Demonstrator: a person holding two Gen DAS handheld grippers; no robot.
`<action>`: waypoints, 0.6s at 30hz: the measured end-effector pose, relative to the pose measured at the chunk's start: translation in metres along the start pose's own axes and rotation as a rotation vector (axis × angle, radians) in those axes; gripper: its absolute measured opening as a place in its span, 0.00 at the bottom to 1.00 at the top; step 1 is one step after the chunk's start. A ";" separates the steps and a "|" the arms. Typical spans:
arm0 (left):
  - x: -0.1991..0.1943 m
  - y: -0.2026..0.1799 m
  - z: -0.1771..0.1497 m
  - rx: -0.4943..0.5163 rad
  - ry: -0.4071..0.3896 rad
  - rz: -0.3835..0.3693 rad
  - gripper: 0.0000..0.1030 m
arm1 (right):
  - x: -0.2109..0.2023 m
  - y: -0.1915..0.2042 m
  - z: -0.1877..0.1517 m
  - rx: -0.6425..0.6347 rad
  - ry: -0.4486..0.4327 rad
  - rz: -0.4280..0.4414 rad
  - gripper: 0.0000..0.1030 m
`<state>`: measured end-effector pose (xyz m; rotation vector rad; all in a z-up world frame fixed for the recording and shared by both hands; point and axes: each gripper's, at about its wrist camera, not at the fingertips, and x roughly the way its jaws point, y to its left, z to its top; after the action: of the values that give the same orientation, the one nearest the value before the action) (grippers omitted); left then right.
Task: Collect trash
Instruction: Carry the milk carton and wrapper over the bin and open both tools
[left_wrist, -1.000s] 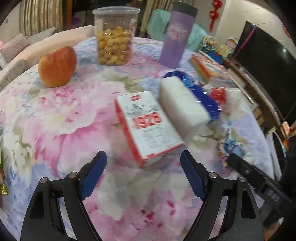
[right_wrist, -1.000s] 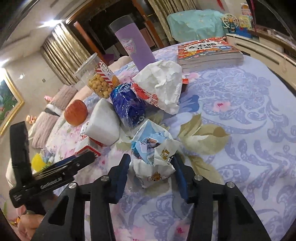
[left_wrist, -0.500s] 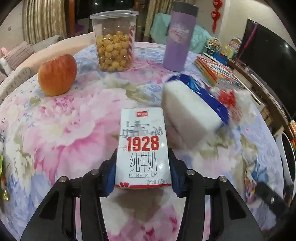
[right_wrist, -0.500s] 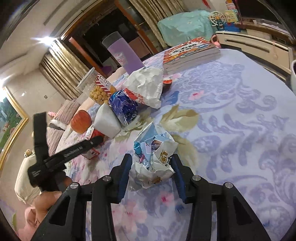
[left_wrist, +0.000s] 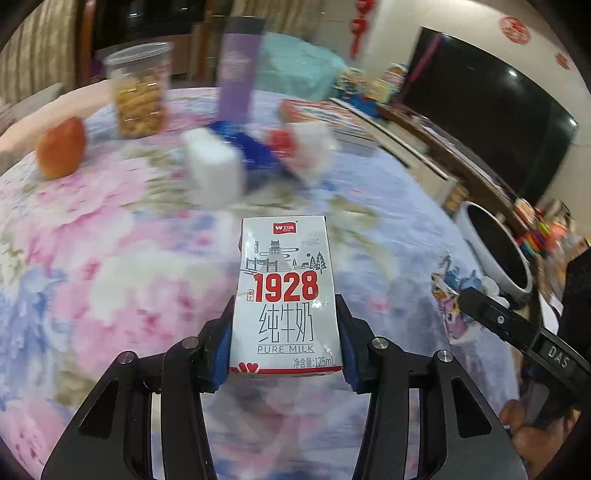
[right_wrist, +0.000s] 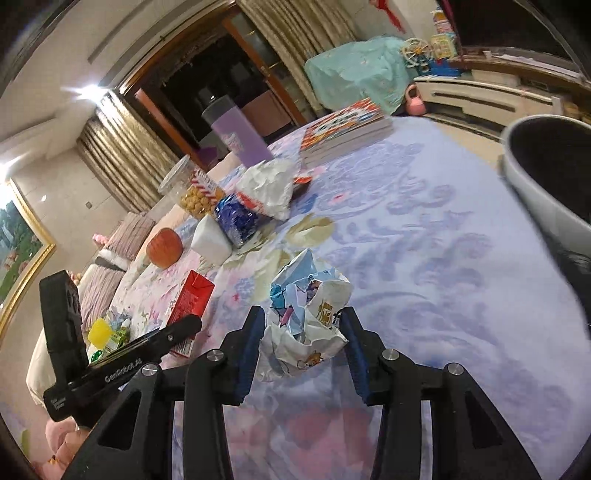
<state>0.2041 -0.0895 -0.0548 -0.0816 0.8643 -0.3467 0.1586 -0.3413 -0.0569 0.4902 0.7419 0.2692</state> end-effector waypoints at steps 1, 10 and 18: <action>0.001 -0.007 0.000 0.014 0.002 -0.008 0.45 | -0.008 -0.006 0.000 0.009 -0.010 -0.008 0.42; 0.008 -0.066 -0.005 0.107 0.034 -0.078 0.45 | -0.050 -0.040 -0.002 0.055 -0.067 -0.041 0.42; 0.010 -0.105 -0.009 0.166 0.048 -0.129 0.45 | -0.071 -0.062 -0.001 0.080 -0.105 -0.053 0.42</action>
<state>0.1757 -0.1914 -0.0458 0.0255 0.8761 -0.5414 0.1116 -0.4230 -0.0485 0.5552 0.6641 0.1633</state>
